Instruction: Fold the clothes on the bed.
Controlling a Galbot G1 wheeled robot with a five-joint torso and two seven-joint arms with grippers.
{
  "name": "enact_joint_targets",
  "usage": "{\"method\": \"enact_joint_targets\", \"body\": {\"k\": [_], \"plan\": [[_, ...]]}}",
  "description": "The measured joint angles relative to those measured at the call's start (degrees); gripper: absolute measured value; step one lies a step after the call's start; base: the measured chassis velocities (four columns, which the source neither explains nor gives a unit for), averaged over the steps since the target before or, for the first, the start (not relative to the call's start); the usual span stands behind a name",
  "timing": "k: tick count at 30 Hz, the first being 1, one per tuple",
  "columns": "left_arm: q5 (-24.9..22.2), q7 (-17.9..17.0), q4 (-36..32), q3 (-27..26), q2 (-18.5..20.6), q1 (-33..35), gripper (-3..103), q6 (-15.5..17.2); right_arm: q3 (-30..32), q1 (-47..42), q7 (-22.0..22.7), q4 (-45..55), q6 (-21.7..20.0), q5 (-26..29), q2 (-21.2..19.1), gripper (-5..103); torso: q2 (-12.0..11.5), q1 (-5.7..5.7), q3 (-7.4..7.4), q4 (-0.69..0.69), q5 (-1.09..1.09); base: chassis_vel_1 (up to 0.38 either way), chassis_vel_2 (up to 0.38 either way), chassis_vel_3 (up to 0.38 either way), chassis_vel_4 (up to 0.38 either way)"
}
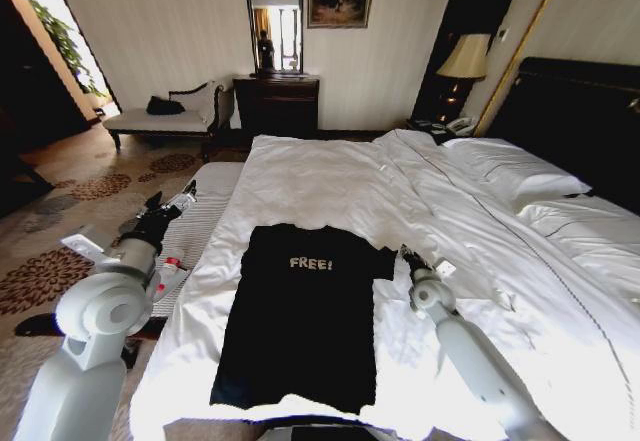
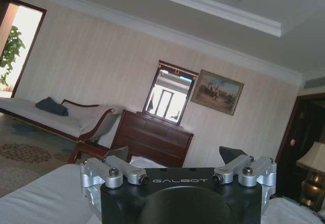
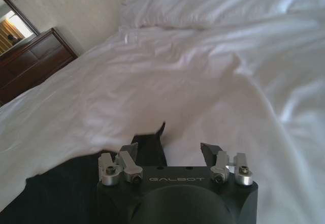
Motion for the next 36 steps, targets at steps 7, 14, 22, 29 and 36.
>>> {"method": "enact_joint_targets", "body": {"k": [7, 14, 22, 29, 36], "plan": [[-1.35, -0.47, -0.84, 0.04, -0.06, -1.28, 100, 0.70, 0.36, -2.21, 1.79, 1.52, -0.68, 4.72, 2.71, 91, 0.00, 0.00, 0.00, 0.03, 0.00, 0.000, 0.000, 0.000, 0.000], [-1.53, -0.58, -0.47, 0.35, 0.02, -1.89, 100, 0.86, 0.65, -1.70, 2.21, 0.13, -0.66, 6.76, 4.94, 98, 0.00, 0.00, 0.01, 0.03, 0.01, 0.000, 0.000, 0.000, 0.000], [-1.00, -0.62, 0.00, 1.08, -0.17, -2.05, 100, 0.97, 1.72, -3.11, 1.97, 1.59, -0.30, 7.89, 6.26, 68, 0.00, 0.01, 0.01, 0.01, 0.02, 0.000, 0.000, 0.000, 0.000], [0.05, -0.62, -0.21, 0.81, -0.62, -0.77, 100, 0.97, 1.95, -3.11, 1.80, 2.06, 0.05, 7.81, 6.99, 40, 0.00, 0.01, 0.01, 0.03, 0.01, 0.000, 0.000, 0.000, 0.000], [0.47, -0.58, -0.80, 0.15, -0.76, 0.46, 100, 0.94, 2.17, -3.26, 2.17, 2.87, 0.46, 7.09, 7.42, 19, 0.00, 0.01, 0.01, 0.03, 0.01, 0.000, 0.000, 0.000, 0.000]]}}
